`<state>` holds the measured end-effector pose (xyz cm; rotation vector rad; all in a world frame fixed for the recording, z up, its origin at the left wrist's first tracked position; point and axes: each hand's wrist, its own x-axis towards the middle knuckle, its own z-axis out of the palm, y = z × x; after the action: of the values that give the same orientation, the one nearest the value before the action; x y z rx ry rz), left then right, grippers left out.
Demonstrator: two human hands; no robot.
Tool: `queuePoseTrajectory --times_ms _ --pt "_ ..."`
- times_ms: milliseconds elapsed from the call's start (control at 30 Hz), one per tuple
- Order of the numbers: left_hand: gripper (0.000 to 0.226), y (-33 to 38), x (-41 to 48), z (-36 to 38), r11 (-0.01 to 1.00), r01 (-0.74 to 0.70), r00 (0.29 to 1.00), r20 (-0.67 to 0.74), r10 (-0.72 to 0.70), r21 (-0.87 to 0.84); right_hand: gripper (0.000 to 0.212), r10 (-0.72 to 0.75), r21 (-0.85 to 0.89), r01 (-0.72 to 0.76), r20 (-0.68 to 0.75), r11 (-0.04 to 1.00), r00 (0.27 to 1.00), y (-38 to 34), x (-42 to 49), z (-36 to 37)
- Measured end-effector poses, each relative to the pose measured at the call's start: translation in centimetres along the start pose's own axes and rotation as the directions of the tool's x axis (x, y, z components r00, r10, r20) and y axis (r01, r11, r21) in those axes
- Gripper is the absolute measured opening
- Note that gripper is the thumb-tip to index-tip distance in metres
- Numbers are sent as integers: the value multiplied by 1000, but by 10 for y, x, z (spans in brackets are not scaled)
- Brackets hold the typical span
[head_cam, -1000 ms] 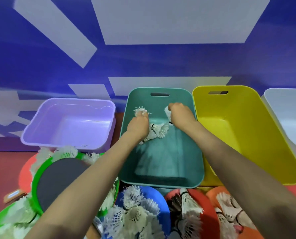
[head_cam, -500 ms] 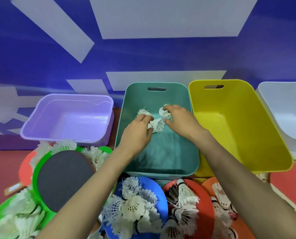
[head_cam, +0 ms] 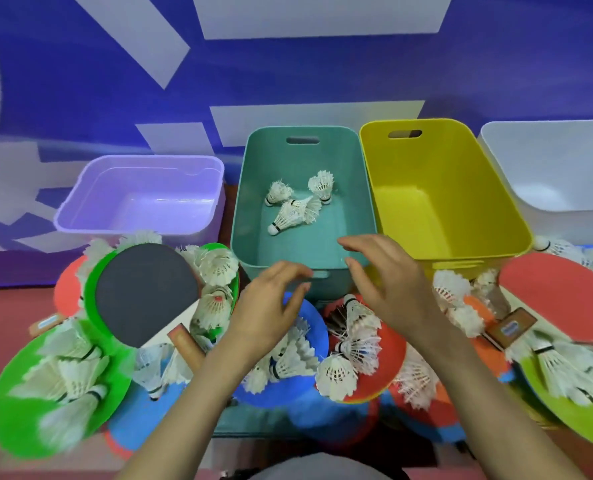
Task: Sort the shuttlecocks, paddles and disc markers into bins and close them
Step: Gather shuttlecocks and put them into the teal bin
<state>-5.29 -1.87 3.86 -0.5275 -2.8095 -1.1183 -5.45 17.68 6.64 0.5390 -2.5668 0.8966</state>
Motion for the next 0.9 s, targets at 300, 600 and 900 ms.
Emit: queuePoseTrajectory --times_ms 300,600,900 --pt "37 -23 -62 38 908 -157 935 354 10 388 35 38 -108 6 402 994 915 20 -81 27" --pt "18 -34 -72 52 908 -188 932 359 45 374 25 116 -237 -2 470 972 875 24 -104 60" --pt "5 -19 -64 16 995 -70 997 19 72 -75 4 328 208 -390 277 897 903 11 -78 28"
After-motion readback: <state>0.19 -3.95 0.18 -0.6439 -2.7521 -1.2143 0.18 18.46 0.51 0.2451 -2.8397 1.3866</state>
